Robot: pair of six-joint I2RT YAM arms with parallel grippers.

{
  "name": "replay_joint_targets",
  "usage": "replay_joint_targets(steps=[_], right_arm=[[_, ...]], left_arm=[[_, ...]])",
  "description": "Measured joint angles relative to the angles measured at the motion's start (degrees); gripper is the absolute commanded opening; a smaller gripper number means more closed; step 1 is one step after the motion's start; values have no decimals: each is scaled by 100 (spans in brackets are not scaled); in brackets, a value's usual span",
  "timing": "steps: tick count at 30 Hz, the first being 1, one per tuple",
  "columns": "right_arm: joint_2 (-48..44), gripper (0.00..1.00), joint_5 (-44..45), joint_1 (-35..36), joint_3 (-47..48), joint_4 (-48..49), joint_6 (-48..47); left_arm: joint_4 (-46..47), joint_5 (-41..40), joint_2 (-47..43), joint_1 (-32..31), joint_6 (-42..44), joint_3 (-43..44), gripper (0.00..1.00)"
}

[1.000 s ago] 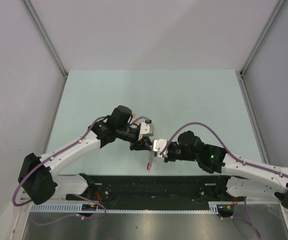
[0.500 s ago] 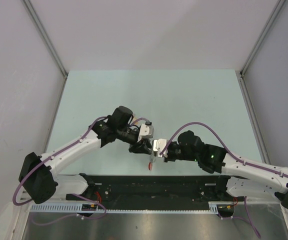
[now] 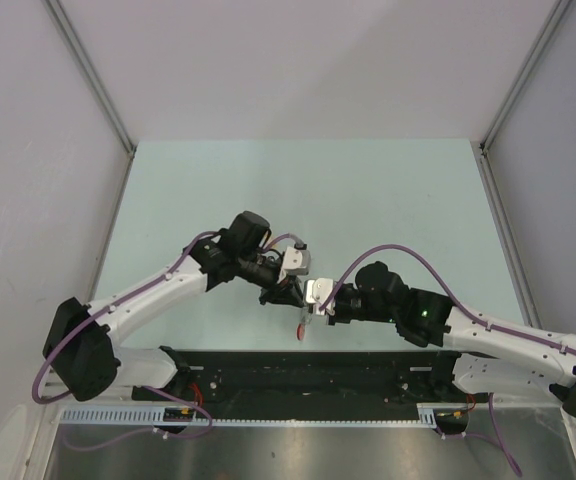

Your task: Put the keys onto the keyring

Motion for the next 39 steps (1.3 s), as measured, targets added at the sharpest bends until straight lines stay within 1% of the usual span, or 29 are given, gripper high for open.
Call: replay_joint_targets(steps=[1, 2, 10, 13, 17, 24, 39], right_arm=[[0, 0, 0, 0, 0, 0, 0], [0, 0, 2, 2, 0, 0, 0], [-44, 0, 175, 15, 0, -39, 4], [-157, 0, 260, 39, 2, -79, 24], [-280, 0, 387, 149, 13, -81, 50], [-308, 0, 562, 203, 13, -87, 98], [-332, 0, 640, 243, -44, 229, 271]], left_arm=[[-2, 0, 11, 0, -11, 2, 2], [-4, -2, 17, 0, -24, 2, 0], [160, -31, 7, -2, -262, -15, 0], [437, -28, -127, -7, -487, -144, 0], [848, -66, -544, -2, -861, -417, 0], [1681, -74, -1078, 105, -1591, -828, 0], [3034, -92, -1429, 208, -2691, -1421, 0]])
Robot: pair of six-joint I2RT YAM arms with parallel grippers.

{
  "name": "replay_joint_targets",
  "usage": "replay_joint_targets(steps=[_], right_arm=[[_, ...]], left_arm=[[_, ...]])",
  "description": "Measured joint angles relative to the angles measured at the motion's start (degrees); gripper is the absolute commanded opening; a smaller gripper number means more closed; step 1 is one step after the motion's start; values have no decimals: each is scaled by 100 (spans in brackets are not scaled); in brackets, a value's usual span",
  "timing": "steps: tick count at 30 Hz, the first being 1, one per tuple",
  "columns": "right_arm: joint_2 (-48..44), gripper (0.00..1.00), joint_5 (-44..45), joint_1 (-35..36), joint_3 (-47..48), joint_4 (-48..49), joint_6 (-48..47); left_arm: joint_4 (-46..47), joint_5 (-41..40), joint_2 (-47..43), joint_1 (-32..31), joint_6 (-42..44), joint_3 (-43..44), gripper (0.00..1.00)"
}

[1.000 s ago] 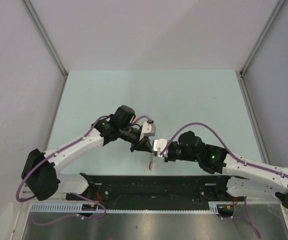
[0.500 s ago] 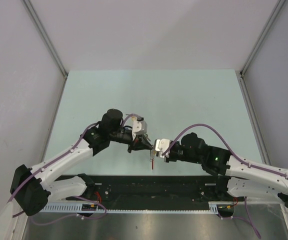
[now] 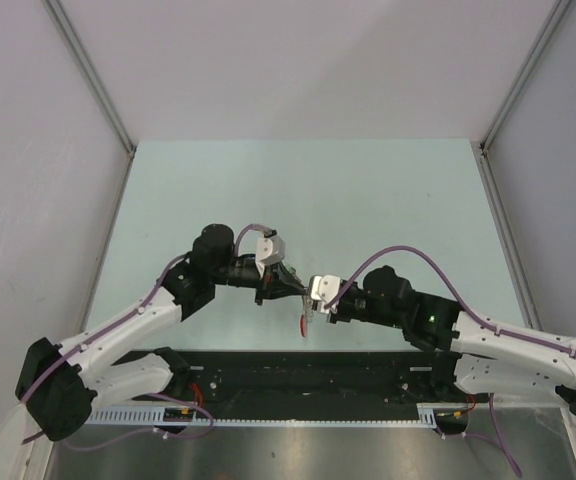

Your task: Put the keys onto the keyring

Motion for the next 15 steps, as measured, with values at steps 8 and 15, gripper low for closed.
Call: replay_joint_targets(steps=[8, 15], right_arm=[[131, 0, 138, 28, -13, 229, 59], [81, 0, 157, 98, -11, 221, -9]], left_arm=[[444, -170, -219, 28, -367, -260, 20], [4, -245, -363, 24, 74, -118, 40]])
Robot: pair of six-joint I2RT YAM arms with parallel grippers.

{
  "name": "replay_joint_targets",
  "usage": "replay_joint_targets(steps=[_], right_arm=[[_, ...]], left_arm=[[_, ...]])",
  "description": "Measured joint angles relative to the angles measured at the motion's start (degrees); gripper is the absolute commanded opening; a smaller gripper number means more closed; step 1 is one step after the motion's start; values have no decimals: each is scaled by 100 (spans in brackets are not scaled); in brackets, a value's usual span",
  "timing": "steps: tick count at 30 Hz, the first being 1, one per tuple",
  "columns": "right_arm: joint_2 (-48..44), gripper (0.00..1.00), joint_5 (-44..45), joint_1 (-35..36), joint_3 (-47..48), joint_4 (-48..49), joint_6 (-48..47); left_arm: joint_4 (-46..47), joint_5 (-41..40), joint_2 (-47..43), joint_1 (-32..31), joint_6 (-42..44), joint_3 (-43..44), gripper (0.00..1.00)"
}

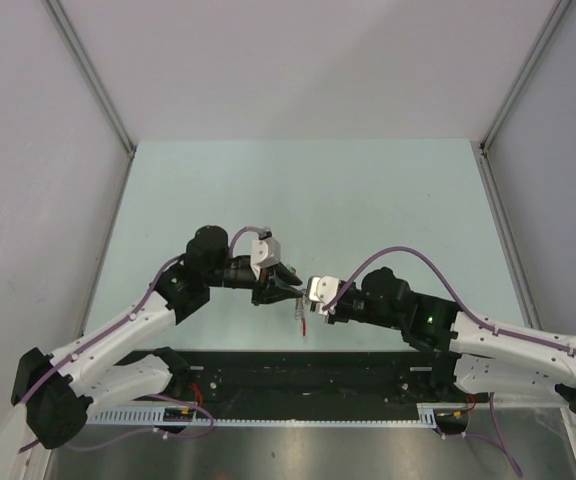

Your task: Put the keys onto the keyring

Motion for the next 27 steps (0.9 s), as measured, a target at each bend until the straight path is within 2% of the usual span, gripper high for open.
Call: replay_joint_targets(steps=[6, 9, 15, 27], right_arm=[[-4, 0, 15, 0, 22, -245, -142], [-2, 0, 13, 2, 81, -376, -205], [46, 0, -9, 2, 175, -525, -289], [208, 0, -79, 2, 203, -542, -328]], left_arm=[[-695, 4, 4, 0, 619, 302, 53], [-1045, 17, 57, 0, 953, 398, 55], [-1576, 92, 422, 4, 1471, 651, 55], [-2035, 380, 975, 0, 1840, 1032, 45]])
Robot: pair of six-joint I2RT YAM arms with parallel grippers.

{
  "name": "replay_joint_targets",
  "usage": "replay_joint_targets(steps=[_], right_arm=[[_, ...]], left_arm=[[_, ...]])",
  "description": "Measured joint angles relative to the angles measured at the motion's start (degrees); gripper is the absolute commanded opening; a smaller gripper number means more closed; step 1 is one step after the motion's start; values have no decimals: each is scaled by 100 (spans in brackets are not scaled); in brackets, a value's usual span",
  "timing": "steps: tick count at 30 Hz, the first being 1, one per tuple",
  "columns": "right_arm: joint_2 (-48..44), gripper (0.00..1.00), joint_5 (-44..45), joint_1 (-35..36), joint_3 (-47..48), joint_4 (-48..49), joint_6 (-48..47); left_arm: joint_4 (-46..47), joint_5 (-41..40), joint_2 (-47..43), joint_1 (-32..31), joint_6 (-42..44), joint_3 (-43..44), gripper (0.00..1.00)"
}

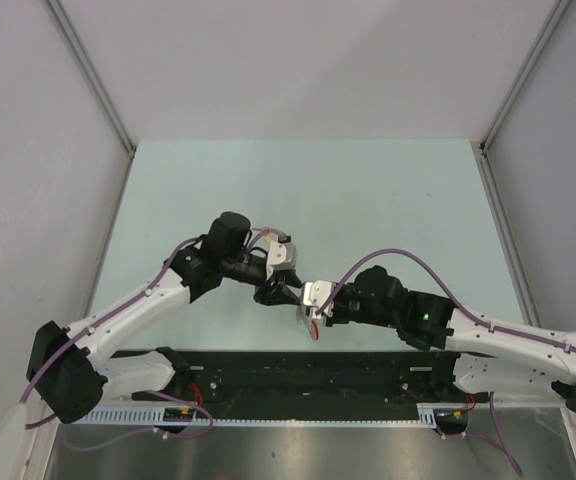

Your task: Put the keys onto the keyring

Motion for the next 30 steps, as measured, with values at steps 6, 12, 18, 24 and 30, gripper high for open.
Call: replay_joint_targets(steps=[6, 12, 18, 24, 30], right_arm=[[7, 0, -44, 0, 50, -35, -20], [13, 0, -83, 0, 63, -39, -20], [55, 0, -109, 0, 63, -50, -20], [96, 0, -129, 0, 66, -57, -20], [122, 0, -125, 7, 66, -85, -20]], left_arm=[[-149, 37, 184, -57, 68, 13, 38], [-214, 33, 304, -79, 140, 20, 30], [-236, 39, 310, -92, 142, 48, 28], [-234, 94, 354, -92, 140, 50, 21], [-258, 125, 374, -103, 146, 50, 1]])
